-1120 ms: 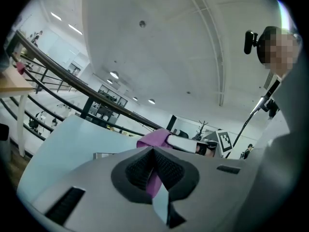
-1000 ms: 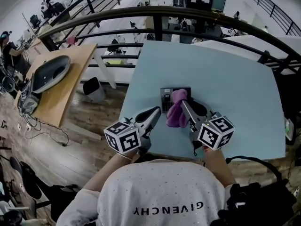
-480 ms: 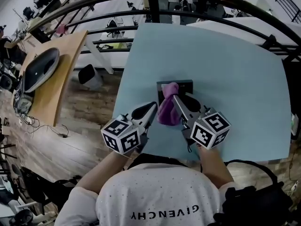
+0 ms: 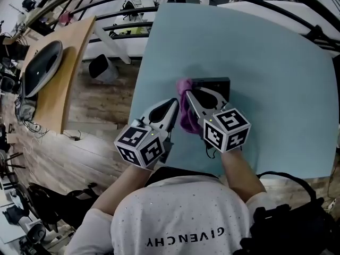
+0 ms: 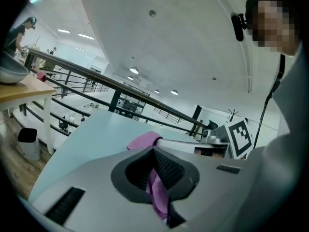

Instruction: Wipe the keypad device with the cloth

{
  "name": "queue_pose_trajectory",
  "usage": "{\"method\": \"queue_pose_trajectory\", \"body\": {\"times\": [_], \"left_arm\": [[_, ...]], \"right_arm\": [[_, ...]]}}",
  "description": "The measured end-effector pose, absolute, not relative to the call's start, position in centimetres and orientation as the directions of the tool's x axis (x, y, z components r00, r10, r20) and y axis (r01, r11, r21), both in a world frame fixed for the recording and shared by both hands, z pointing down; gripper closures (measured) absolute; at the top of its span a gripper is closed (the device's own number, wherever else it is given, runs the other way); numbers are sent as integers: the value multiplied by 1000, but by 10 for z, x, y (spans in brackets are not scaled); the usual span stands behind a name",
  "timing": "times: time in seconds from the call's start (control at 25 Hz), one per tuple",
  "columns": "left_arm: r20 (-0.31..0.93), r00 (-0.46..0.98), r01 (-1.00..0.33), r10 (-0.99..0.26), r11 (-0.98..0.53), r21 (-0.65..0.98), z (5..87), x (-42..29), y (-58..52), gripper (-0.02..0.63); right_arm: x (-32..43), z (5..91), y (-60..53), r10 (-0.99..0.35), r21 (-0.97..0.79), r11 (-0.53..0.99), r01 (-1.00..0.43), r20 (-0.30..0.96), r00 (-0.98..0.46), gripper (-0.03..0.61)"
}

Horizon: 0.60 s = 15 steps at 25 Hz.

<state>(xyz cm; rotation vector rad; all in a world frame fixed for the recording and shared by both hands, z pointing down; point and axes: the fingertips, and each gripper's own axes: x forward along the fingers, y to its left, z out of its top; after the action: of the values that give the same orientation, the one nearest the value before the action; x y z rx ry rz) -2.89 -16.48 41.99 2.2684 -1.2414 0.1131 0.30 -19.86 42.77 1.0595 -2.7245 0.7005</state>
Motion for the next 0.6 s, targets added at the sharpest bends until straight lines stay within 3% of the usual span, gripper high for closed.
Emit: {"method": "queue_pose_trajectory", "body": {"times": [0.6], "left_arm": [[409, 550, -811, -728, -350, 469, 466, -48, -145, 614]], "right_arm": [[32, 471, -224, -739, -140, 535, -833, 400, -542, 538]]}}
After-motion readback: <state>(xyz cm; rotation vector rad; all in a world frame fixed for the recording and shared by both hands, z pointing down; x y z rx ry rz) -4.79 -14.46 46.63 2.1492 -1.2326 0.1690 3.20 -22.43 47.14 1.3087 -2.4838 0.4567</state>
